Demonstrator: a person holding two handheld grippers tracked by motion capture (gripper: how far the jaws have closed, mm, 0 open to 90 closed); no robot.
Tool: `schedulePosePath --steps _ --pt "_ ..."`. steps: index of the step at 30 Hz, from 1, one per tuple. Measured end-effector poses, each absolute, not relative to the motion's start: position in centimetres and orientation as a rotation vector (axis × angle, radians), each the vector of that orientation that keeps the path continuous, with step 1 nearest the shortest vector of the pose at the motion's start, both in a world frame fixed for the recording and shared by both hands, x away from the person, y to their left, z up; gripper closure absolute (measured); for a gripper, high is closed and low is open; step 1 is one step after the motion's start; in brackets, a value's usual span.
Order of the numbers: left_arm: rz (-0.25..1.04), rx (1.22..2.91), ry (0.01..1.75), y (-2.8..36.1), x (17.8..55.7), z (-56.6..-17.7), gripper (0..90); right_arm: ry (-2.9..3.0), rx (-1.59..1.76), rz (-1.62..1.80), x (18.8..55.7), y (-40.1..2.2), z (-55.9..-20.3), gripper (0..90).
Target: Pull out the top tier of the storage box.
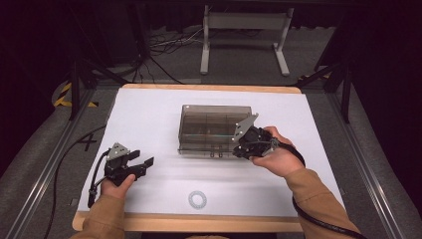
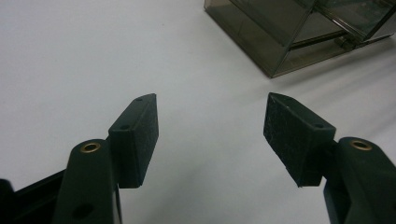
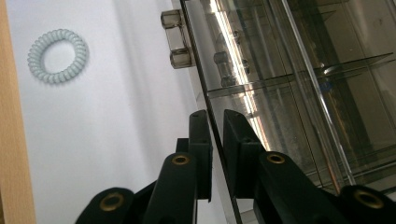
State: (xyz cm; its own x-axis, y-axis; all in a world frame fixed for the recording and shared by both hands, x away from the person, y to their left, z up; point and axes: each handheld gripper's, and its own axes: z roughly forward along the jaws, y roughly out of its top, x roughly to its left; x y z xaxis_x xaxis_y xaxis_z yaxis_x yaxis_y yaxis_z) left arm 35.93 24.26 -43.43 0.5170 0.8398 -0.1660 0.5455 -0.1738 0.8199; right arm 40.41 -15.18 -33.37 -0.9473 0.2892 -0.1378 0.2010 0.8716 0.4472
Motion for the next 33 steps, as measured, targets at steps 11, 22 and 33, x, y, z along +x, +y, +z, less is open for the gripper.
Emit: schedulePosePath --steps 11,22,33 --pt "0.412 1.854 1.148 24.2 35.9 -43.4 36.4 2.868 0.343 0.622 39.3 -14.9 -33.2 83.6" --pt "0.412 1.855 1.147 24.2 35.9 -43.4 36.3 2.888 0.327 0.586 38.3 -14.6 -33.1 84.3" --pt "0.414 1.855 1.148 24.2 35.9 -43.4 36.4 2.900 0.308 0.560 37.5 -14.5 -33.0 84.5"
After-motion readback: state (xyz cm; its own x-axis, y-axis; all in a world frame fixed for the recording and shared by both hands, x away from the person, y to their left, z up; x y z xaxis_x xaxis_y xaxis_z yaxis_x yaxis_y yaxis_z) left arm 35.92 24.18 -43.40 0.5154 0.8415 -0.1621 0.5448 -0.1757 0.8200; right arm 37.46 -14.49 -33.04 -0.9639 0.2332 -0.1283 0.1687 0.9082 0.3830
